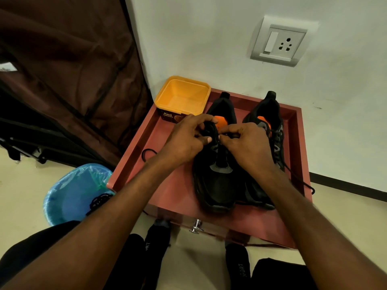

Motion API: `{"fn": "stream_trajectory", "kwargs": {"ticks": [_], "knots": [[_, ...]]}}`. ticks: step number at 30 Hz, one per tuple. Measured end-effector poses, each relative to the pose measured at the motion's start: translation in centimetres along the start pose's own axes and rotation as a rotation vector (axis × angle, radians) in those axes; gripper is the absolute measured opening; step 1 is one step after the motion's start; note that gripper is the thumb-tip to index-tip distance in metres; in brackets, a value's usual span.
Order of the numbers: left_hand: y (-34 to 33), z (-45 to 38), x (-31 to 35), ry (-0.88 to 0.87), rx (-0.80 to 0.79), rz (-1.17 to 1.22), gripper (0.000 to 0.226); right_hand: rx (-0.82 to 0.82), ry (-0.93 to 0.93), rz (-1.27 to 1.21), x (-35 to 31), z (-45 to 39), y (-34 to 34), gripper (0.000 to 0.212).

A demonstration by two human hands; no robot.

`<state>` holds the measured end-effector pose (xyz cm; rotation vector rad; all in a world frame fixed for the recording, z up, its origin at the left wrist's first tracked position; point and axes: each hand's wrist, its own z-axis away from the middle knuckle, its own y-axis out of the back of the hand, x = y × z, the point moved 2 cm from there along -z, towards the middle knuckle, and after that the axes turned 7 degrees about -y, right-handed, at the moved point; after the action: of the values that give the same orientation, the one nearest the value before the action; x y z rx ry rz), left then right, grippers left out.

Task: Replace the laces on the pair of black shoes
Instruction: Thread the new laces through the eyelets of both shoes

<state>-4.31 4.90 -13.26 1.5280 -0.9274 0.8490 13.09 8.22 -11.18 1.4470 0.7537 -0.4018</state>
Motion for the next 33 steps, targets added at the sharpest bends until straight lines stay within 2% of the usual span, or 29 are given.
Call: {"fn": "stream_trajectory", "kwargs": {"ticks": [4, 9, 12, 16, 18, 21, 23, 24, 25, 27, 29, 31, 32, 33], "knots": [[-0.1, 0.1, 0.2, -0.001, 0.01, 0.02, 0.051, -0.003, -0.002, -0.042, 0.0, 0.2, -0.2, 0.019], [-0.3, 0.3, 0.4, 0.013, 0.113, -0.085, 0.021, 0.052, 0.02, 0.119, 0.1, 0.2, -0.1, 0.018], [-0.7, 0.7, 1.2, -0.076, 0.114, -0.167, 0.007, -0.034, 0.026, 0.129, 0.3, 0.1, -0.1, 0.021], [-0.1, 0.4, 1.6, -0.084, 0.08, -0.138, 0.004, -0.097, 0.035, 0.137, 0.2, 0.3, 0.8, 0.033], [0.5, 0.2, 2.5, -0.094, 0.096, -0.022, 0.002, -0.124, 0.032, 0.165, 0.4, 0.3, 1.2, 0.046], [1.8, -0.4, 4.6, -0.069, 0.239, 0.445, 0.006, -0.138, 0.027, 0.2, 0.8, 0.2, 1.8, 0.054], [2.8, -0.7, 4.8, -0.043, 0.348, 0.616, 0.007, -0.145, 0.03, 0.214, 0.8, 0.2, 2.1, 0.056], [3.3, -0.9, 4.4, -0.046, 0.37, 0.537, 0.004, -0.152, 0.032, 0.21, 0.8, 0.2, 2.1, 0.058], [3.5, -1.1, 3.9, -0.048, 0.354, 0.36, 0.001, -0.161, 0.03, 0.202, 0.7, 0.3, 2.2, 0.061], [3.0, -0.9, 2.8, -0.042, 0.219, -0.059, 0.009, -0.181, 0.036, 0.198, 0.6, 0.3, 2.2, 0.068], [1.4, -0.3, 1.8, -0.006, 0.036, -0.294, 0.012, -0.194, 0.063, 0.212, 0.4, 0.4, 2.1, 0.074], [0.3, 0.1, 1.5, -0.004, 0.006, -0.336, 0.006, -0.195, 0.075, 0.224, 0.2, 0.5, 2.2, 0.076], [0.1, 0.1, 1.6, -0.007, 0.057, -0.247, 0.007, -0.196, 0.076, 0.226, 0.3, 0.5, 2.2, 0.076], [0.4, -0.2, 1.9, -0.003, 0.139, -0.062, 0.01, -0.2, 0.077, 0.223, 0.3, 0.5, 2.3, 0.077]]}}
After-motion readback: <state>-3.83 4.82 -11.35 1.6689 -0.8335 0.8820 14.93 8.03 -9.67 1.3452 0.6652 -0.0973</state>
